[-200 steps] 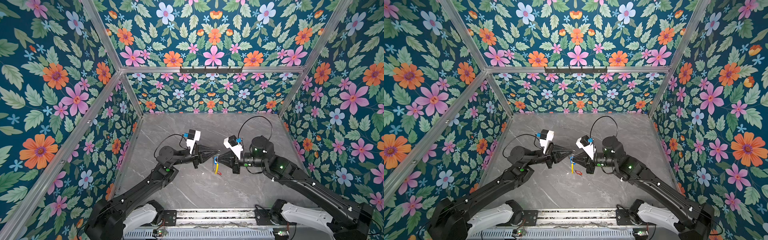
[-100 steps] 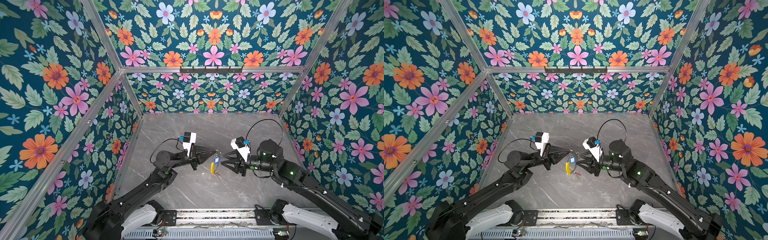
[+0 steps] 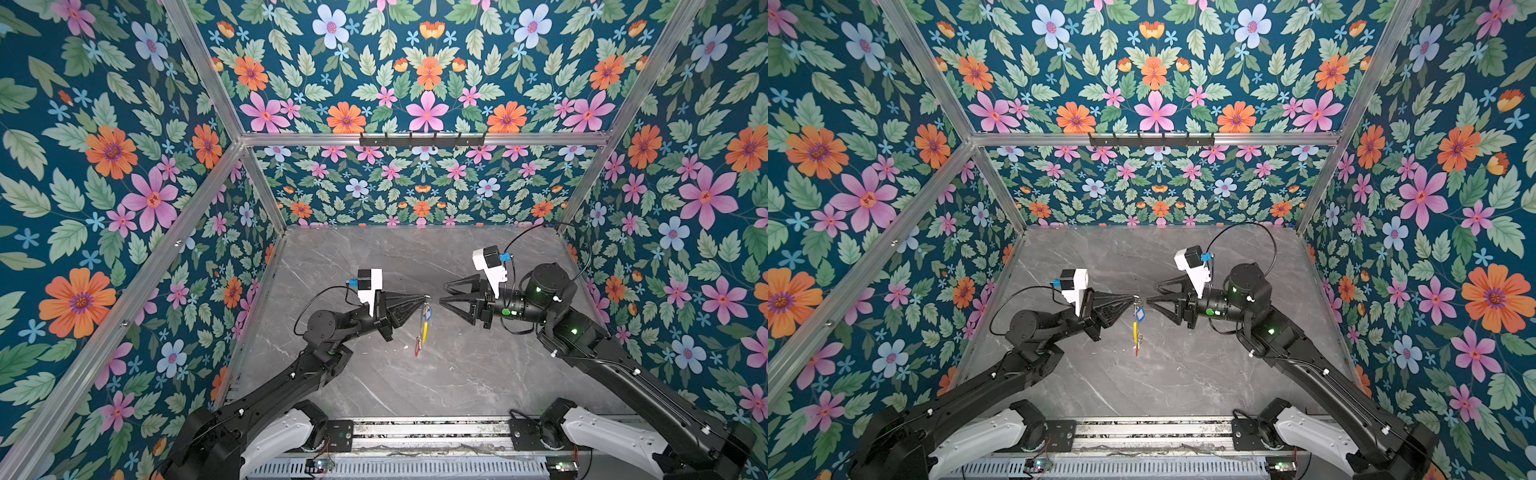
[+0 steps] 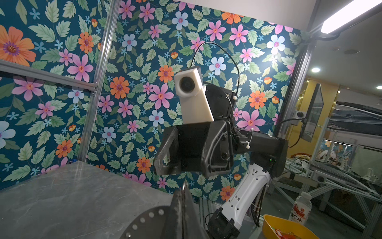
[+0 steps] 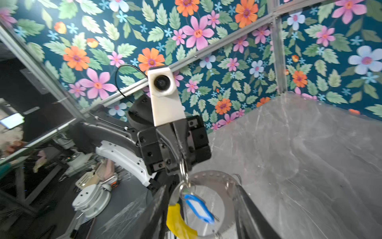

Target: Remove the keys from the keyring

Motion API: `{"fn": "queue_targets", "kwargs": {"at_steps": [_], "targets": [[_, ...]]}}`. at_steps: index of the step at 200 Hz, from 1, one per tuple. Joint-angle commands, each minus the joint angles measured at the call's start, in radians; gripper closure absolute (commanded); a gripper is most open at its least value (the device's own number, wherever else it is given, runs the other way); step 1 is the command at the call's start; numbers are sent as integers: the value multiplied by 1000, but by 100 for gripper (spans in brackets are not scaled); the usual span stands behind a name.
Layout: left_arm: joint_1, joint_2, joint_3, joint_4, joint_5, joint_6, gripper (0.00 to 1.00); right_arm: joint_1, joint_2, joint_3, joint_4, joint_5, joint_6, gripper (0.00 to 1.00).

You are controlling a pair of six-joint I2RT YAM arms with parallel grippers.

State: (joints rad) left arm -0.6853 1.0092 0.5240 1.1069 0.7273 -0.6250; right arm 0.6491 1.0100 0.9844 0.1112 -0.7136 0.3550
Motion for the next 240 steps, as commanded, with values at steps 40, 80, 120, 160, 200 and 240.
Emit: {"fn": "queue_targets", "kwargs": {"at_steps": [40,80,120,160,200,240], "targets": [[1,-2,-15,97,-60,8,100,18,64,21,137,-86,87,57],[1,-2,-18,105,-70,8,100,47,96,40,96,-66,61,69],[1,-4,-21,105,-76,10,100,48,94,33,96,-55,59,79],[1,-1,-22,107,-85,11,100,53,99,30,84,-53,53,79],[1,4,-21,111,-82,10,100,55,105,31,84,-48,47,82],[1,9,-23,111,-81,10,100,56,97,30,92,-41,47,82]]}}
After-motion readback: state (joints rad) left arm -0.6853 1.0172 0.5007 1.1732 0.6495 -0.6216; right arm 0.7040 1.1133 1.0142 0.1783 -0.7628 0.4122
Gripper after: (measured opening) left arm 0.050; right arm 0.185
